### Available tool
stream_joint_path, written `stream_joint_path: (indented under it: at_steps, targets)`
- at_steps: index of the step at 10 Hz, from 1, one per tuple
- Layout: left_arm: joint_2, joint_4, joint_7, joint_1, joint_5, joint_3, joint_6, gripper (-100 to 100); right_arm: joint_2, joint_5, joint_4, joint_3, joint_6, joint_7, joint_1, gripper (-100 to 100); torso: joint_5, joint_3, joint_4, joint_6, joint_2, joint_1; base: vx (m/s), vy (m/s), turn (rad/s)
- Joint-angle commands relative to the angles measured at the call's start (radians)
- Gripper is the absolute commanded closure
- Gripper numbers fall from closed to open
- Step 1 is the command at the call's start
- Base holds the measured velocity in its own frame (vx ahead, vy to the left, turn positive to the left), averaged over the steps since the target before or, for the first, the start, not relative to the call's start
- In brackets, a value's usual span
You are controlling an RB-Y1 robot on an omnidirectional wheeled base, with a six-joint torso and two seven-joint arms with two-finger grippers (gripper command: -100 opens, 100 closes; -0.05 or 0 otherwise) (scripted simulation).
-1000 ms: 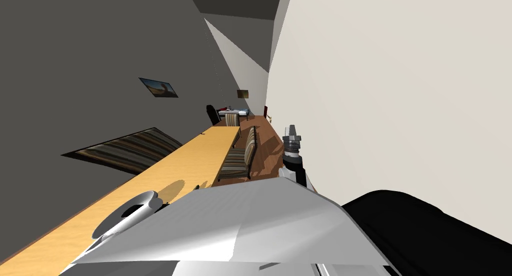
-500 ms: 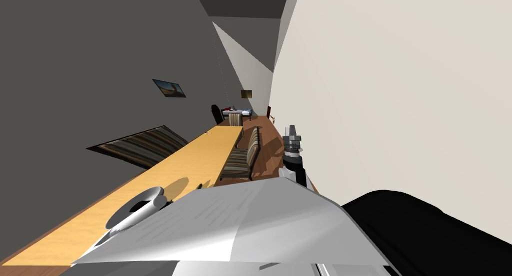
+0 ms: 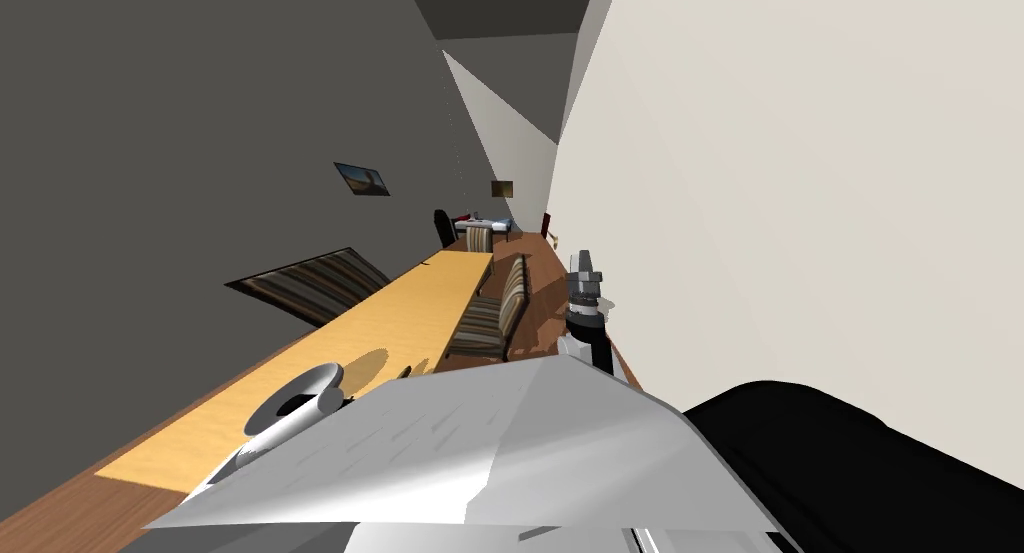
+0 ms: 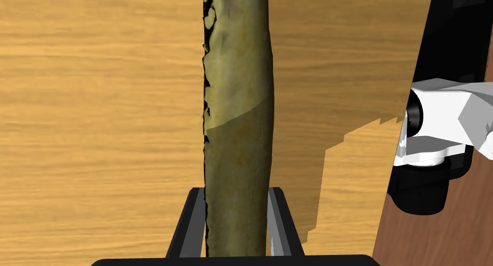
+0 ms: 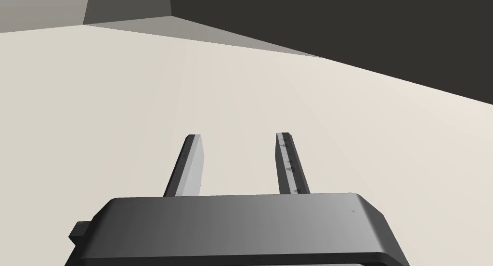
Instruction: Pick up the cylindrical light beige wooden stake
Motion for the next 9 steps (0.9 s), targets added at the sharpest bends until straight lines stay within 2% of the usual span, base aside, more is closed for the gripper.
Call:
stream_joint_path:
  at_steps: [1,2,3,4,5,6,7,8,9]
  targets:
    - [-0.019,-0.050,0.011,0.020,-0.025,-0.005,0.029,100,0.000,0.000,0.000,0.000,0.000,0.000,0.000,0,0.000,0.000,0.000,0.000,0.000,0.000,0.078,0.029,0.208]
    - [-0.019,-0.080,0.011,0.020,-0.025,-0.005,0.029,100,0.000,0.000,0.000,0.000,0.000,0.000,0.000,0,0.000,-0.001,-0.001,-0.001,-0.001,0.000,0.070,0.018,0.131]
    - [-0.039,-0.113,0.026,0.040,-0.051,-0.012,0.054,100,0.000,0.000,0.000,0.000,0.000,0.000,0.000,0,0.000,-0.001,0.000,0.000,-0.001,0.000,0.080,0.033,0.225]
    - [-0.039,-0.153,0.026,0.040,-0.051,-0.012,0.054,100,0.000,0.000,0.000,0.000,0.000,0.000,0.000,0,0.000,-0.001,-0.001,-0.002,-0.001,0.000,0.063,0.017,0.113]
    - [-0.060,-0.185,0.041,0.059,-0.077,-0.019,0.079,100,0.000,0.000,0.000,0.000,0.000,0.000,0.000,0,0.000,-0.001,0.000,0.000,-0.001,-0.001,0.076,0.024,0.180]
    - [-0.060,-0.216,0.041,0.059,-0.077,-0.019,0.079,100,0.000,0.000,0.000,0.000,0.000,0.000,0.000,0,0.000,-0.001,0.000,-0.001,-0.001,0.000,0.061,0.012,0.125]
    - [-0.060,-0.231,0.041,0.059,-0.077,-0.019,0.079,100,0.000,0.000,0.000,0.000,0.000,0.000,0.000,0,-0.001,0.000,0.000,0.000,-0.001,-0.001,0.024,-0.002,0.004]
    - [-0.059,-0.216,0.042,0.056,-0.077,-0.019,0.080,100,0.000,0.000,0.000,0.000,0.000,0.000,0.000,0,-0.001,0.001,0.001,0.001,0.001,-0.002,0.009,-0.002,-0.008]
    - [-0.059,-0.218,0.042,0.056,-0.077,-0.019,0.079,0,0.000,0.000,0.000,0.000,0.000,0.000,0.000,0,-0.001,0.001,0.001,0.000,0.002,-0.002,0.000,0.000,0.000]
